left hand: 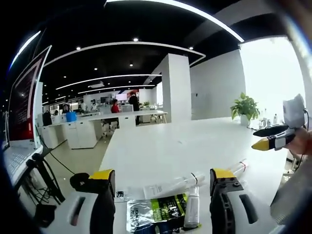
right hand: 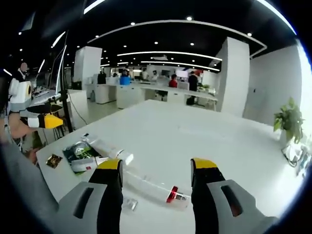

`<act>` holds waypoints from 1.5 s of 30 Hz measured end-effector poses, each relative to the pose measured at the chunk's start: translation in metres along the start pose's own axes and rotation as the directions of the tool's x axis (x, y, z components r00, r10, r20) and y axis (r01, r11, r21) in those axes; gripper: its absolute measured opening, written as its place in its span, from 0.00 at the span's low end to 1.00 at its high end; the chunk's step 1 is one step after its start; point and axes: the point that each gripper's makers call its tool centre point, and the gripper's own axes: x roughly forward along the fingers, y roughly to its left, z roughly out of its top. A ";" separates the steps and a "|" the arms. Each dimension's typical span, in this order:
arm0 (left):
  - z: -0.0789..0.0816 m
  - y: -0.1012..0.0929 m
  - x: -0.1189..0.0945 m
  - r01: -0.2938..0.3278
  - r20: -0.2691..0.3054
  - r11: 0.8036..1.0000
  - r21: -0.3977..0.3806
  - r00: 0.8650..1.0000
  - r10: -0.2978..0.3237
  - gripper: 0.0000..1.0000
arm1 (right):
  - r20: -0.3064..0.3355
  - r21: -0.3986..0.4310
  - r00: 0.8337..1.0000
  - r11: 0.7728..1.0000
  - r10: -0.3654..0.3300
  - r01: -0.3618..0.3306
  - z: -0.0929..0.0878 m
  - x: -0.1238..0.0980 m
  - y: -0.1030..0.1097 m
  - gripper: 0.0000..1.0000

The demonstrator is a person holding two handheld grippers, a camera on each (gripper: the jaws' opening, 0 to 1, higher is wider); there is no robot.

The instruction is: Arrange the skincare products in the storage area until every visible bottle or jar stands upright without overlapping.

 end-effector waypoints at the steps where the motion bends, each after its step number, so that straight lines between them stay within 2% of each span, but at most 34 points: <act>1: -0.001 0.000 0.000 0.001 -0.005 1.000 0.000 1.000 -0.001 0.82 | 0.000 0.003 1.000 1.000 0.004 -0.004 0.000 0.000 0.001 0.54; 8: -0.005 -0.001 -0.001 -0.002 -0.027 1.000 0.010 1.000 0.003 0.81 | 0.005 0.014 1.000 1.000 0.025 -0.025 0.001 0.000 0.004 0.54; 13: -0.012 -0.004 0.001 0.019 -0.065 1.000 -0.002 0.998 -0.019 0.80 | 0.016 0.029 0.999 0.998 0.047 -0.047 0.004 -0.001 0.008 0.54; 26: -0.024 0.000 0.002 0.004 -0.122 1.000 0.014 0.992 -0.002 0.74 | 0.035 0.023 0.997 0.998 0.065 -0.066 0.009 -0.003 0.012 0.53; 31: -0.027 -0.009 0.004 0.038 -0.139 0.998 0.054 0.990 -0.030 0.73 | 0.035 0.016 0.997 0.998 0.063 -0.063 0.009 -0.004 0.011 0.52; 39: -0.032 -0.019 0.009 0.081 -0.177 0.995 0.050 0.982 -0.071 0.69 | 0.043 0.007 0.998 0.999 0.046 -0.046 0.012 -0.006 0.008 0.49; 45: -0.028 -0.030 0.017 0.125 -0.189 0.989 0.081 0.976 -0.108 0.69 | 0.050 0.007 0.998 0.999 0.046 -0.046 0.014 -0.006 0.008 0.49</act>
